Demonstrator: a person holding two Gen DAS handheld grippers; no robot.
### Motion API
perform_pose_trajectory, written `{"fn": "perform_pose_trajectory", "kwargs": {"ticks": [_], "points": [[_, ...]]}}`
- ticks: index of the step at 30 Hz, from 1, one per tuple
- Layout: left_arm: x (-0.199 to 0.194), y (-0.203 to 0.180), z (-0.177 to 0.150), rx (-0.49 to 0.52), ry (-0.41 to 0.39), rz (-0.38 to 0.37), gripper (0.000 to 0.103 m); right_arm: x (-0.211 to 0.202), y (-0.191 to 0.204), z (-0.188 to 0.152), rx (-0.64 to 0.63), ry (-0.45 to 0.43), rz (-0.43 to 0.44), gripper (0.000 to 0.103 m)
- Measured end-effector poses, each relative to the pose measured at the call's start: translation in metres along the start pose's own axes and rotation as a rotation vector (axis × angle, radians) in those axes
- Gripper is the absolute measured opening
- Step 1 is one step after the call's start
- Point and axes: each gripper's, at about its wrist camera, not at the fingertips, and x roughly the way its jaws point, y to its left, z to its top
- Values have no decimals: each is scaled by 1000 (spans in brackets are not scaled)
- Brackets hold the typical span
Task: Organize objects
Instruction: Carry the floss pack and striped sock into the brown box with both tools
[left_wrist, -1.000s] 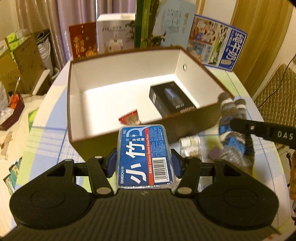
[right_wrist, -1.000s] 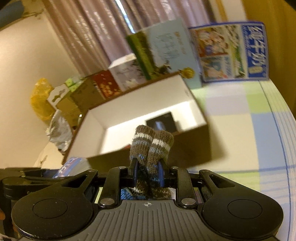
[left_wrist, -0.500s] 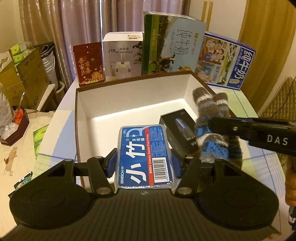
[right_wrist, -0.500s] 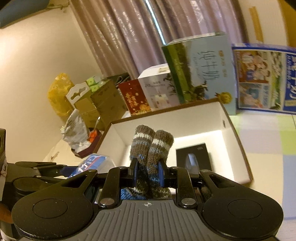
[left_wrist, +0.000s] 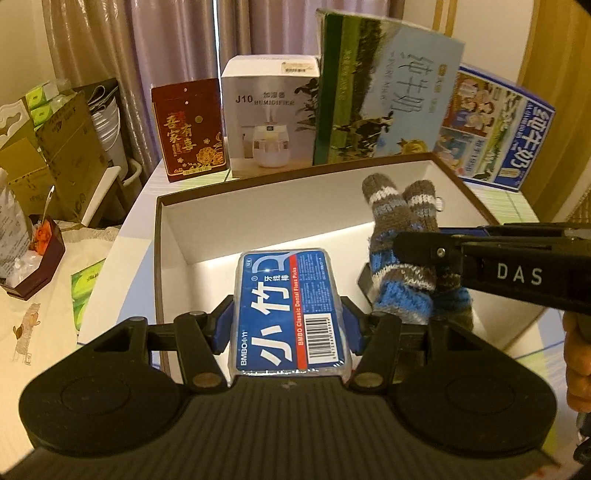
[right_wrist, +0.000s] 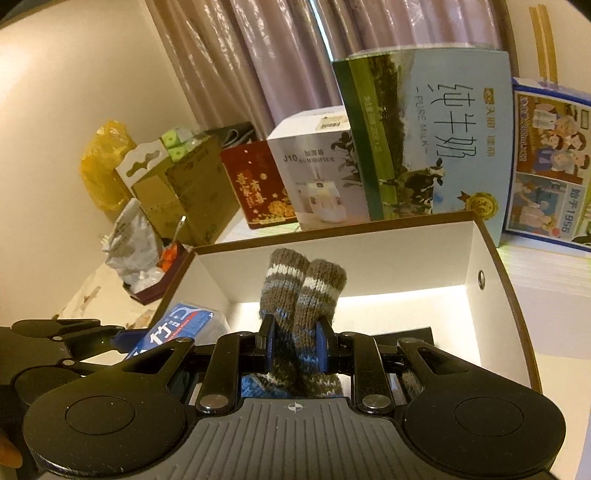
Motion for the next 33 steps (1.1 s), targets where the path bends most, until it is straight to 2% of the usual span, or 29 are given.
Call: {"fn": "perform_pose_trajectory", "kwargs": {"ticks": [21, 22, 24, 26, 33], "points": [[69, 16, 17, 18, 81, 30, 53, 74, -21, 12, 79, 94, -15, 20], [71, 16, 17, 18, 83, 31, 53, 77, -23, 13, 80, 98, -18, 21], [75, 16, 18, 21, 87, 32, 53, 82, -28, 13, 108, 104, -22, 46], [79, 15, 19, 23, 91, 32, 53, 81, -33, 13, 135, 76, -28, 54], [91, 14, 21, 28, 106, 32, 54, 76, -47, 14, 143, 80, -61, 54]]}}
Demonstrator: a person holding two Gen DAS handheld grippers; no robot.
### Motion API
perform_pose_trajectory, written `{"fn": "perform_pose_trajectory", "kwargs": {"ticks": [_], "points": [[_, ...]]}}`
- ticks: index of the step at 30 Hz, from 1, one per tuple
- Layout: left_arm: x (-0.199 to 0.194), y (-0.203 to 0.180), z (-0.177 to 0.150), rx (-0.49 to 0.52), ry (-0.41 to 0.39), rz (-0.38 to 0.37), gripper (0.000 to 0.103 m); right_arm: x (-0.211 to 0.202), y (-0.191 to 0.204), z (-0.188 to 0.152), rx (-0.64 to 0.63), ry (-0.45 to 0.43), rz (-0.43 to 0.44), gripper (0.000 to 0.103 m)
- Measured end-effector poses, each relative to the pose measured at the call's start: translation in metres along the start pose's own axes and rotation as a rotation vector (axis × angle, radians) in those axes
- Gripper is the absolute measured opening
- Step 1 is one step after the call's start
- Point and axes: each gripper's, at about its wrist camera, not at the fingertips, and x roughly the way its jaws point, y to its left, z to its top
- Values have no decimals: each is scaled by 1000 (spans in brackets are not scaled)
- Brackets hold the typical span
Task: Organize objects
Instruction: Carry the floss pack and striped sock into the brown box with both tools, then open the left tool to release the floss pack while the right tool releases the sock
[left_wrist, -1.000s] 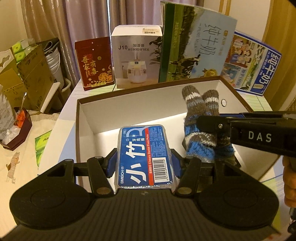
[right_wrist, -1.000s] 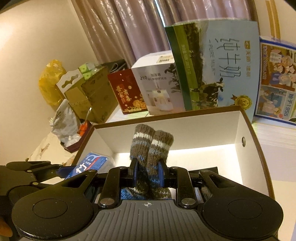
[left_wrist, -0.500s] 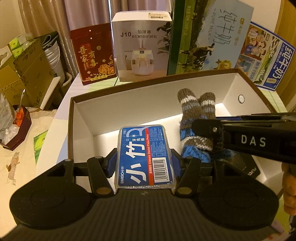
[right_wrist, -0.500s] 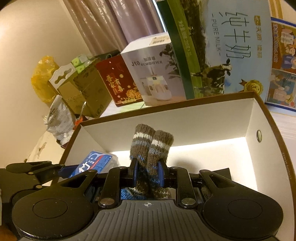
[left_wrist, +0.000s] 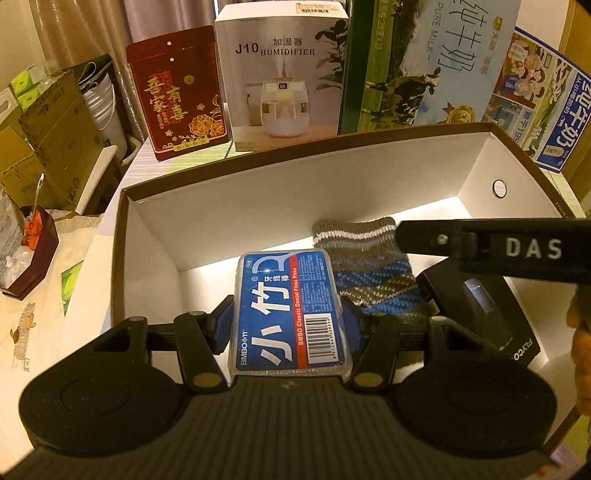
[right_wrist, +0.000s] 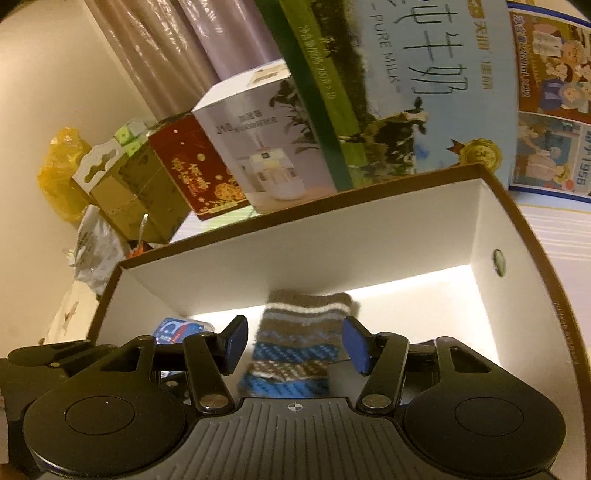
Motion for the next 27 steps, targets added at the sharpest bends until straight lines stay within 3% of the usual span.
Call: {"fn": "perform_pose_trajectory", "kwargs": {"ticks": [7, 9, 27], "points": [[11, -2, 1, -1, 15, 10, 55, -6, -9, -3, 7, -2, -13, 54], [11, -3, 1, 9, 9, 21, 65, -8, -10, -4, 3, -3, -15, 55], [-17, 1, -2, -15, -9, 24, 72, -37, -16, -12, 18, -16, -23, 64]]}}
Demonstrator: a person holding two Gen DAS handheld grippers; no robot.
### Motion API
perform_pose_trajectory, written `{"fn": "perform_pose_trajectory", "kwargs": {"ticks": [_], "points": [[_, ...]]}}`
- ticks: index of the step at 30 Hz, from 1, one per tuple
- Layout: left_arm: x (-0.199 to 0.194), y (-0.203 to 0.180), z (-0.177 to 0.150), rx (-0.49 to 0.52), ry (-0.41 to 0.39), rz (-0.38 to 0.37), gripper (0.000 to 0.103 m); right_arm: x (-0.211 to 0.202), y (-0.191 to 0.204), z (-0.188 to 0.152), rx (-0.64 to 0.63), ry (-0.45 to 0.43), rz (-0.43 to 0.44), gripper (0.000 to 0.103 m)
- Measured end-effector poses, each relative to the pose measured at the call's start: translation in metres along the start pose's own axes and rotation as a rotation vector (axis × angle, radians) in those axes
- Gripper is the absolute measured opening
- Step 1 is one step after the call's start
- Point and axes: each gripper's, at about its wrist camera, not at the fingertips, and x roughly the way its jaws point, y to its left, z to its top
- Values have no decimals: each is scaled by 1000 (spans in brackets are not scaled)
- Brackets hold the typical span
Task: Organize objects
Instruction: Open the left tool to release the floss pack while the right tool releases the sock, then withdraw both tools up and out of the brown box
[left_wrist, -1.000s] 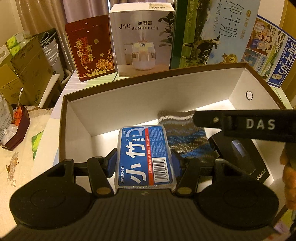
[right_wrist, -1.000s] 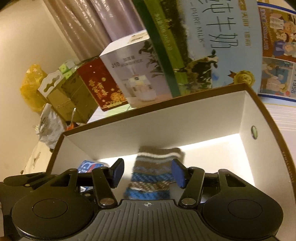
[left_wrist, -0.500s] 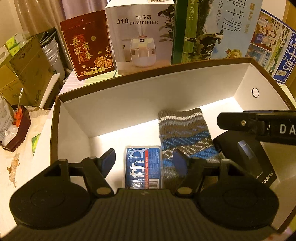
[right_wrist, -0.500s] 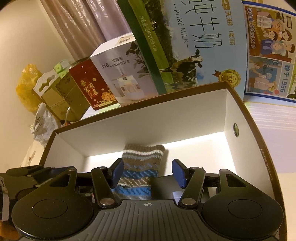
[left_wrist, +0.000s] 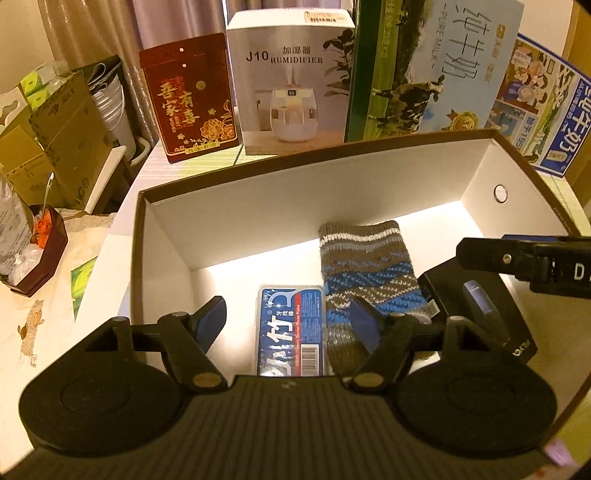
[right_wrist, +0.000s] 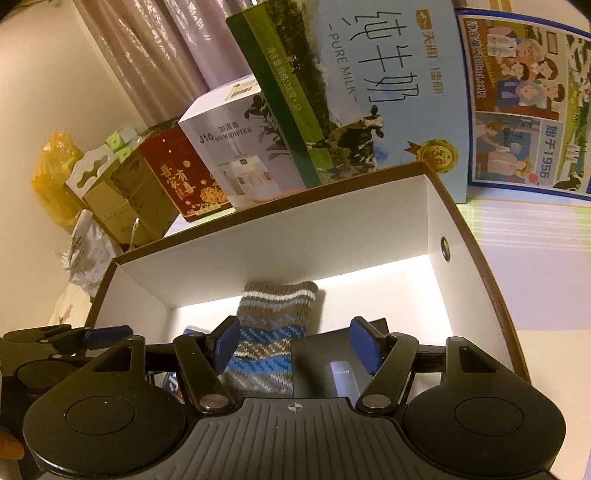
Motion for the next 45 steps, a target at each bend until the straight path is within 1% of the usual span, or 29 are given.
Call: {"fn": "perform_pose_trajectory", "kwargs": {"ticks": [4, 5, 10, 12, 14, 17, 22, 25, 33, 45], "points": [[-15, 1, -3, -11, -13, -9, 77, -13, 0, -4, 9, -12, 6, 67], [-19, 2, -5, -19, -17, -11, 80, -16, 0, -5, 13, -13, 9, 68], [-41, 4, -11, -45, -34, -21, 81, -35, 2, -11, 33, -32, 13, 73], [-52, 3, -15, -49, -47, -18, 85, -43, 3, -15, 32, -37, 18, 76], [-62, 3, -18, -52, -60, -16, 85, -52, 5, -18, 30, -44, 17, 80], [-77, 2, -23, -59, -73, -12, 87, -66, 8, -25, 18, -61, 16, 83], [-100, -1, -33, -79, -91, -21, 89, -87, 13, -34, -3, -85, 9, 85], [-113, -3, -38, -82, -102, -35, 89, -99, 15, -39, -2, -96, 14, 86], [-143, -11, -52, -89, -132, -43, 89, -128, 22, -55, -10, -116, 19, 89], [-171, -25, -85, -94, -116, -62, 89, -163, 23, -85, -10, -110, 20, 89]]}}
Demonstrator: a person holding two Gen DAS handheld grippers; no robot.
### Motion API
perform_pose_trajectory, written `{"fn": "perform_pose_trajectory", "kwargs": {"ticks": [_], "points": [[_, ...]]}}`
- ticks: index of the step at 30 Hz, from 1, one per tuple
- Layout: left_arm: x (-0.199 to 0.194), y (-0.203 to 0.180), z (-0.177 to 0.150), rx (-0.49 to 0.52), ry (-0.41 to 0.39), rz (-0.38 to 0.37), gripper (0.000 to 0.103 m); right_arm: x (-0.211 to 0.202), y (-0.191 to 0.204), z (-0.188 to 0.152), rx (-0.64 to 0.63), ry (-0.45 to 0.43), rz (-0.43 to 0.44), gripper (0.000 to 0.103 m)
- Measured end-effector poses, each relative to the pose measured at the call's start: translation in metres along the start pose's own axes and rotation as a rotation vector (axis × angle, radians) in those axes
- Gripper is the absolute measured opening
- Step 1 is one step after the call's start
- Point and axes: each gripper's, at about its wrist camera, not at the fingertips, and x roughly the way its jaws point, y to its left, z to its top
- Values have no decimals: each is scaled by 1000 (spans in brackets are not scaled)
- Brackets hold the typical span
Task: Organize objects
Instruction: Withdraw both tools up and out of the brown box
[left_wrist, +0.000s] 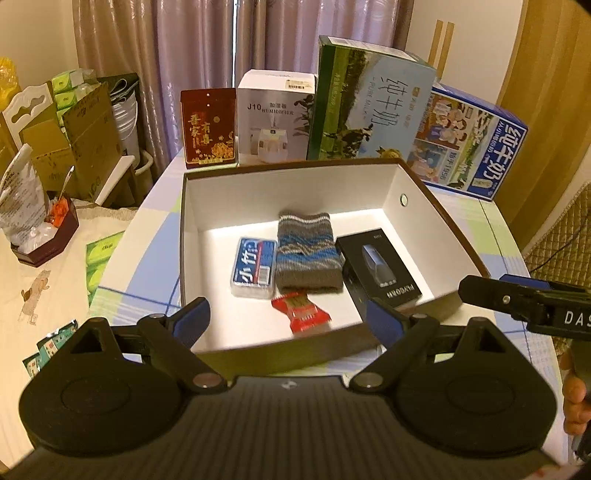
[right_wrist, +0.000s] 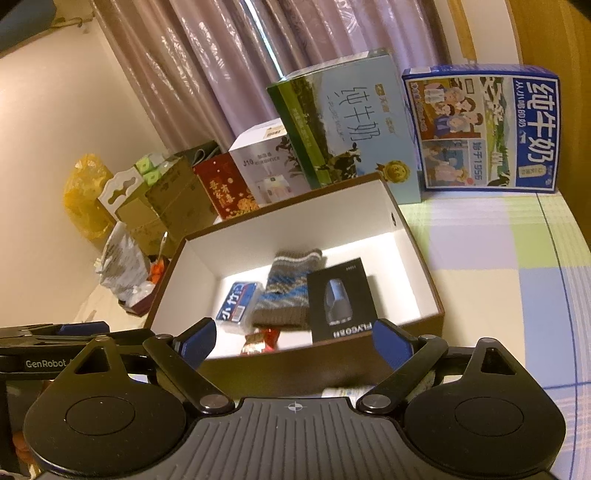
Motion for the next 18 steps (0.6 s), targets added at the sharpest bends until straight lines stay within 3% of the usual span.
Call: {"fn": "perform_pose_trajectory", "kwargs": {"ticks": [18], "points": [[-26, -11, -52, -8, 71, -19, 89, -33, -4, -41, -17, 51, -24, 90]]}}
